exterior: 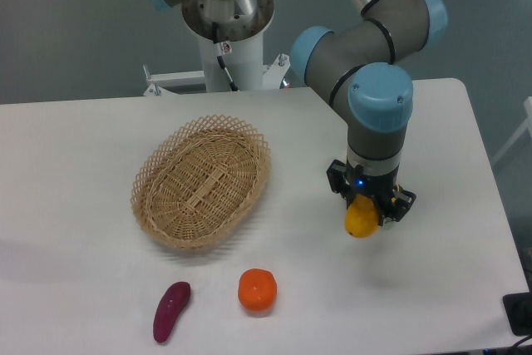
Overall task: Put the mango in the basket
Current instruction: 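Hold the yellow mango in the gripper above the table, then carry the held mango over the wicker basket and lower it inside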
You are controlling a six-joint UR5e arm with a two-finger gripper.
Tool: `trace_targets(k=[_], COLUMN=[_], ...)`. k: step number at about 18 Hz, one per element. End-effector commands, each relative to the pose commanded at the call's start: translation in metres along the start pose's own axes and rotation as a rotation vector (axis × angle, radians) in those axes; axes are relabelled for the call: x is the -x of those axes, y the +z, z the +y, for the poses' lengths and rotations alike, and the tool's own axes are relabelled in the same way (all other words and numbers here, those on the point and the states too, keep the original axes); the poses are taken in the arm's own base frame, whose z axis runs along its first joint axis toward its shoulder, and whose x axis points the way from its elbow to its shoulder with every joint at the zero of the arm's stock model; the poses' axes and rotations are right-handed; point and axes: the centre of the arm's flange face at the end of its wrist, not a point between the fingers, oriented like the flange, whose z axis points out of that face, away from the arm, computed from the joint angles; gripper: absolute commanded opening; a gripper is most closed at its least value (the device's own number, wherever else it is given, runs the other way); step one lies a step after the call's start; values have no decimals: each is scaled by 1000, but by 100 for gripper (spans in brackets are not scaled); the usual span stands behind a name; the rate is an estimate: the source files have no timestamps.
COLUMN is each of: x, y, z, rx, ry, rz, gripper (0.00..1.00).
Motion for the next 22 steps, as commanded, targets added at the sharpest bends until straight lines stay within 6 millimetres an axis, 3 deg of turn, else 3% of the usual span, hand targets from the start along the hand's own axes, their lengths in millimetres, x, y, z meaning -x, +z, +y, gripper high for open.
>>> trace_targets(k=[15,18,22], x=[-3,-14,-51], y=[5,10,5], z=[0,-1,-5], rx=[4,7,0], ry=[-1,5,43], rz=[8,23,43], gripper=[38,38,38])
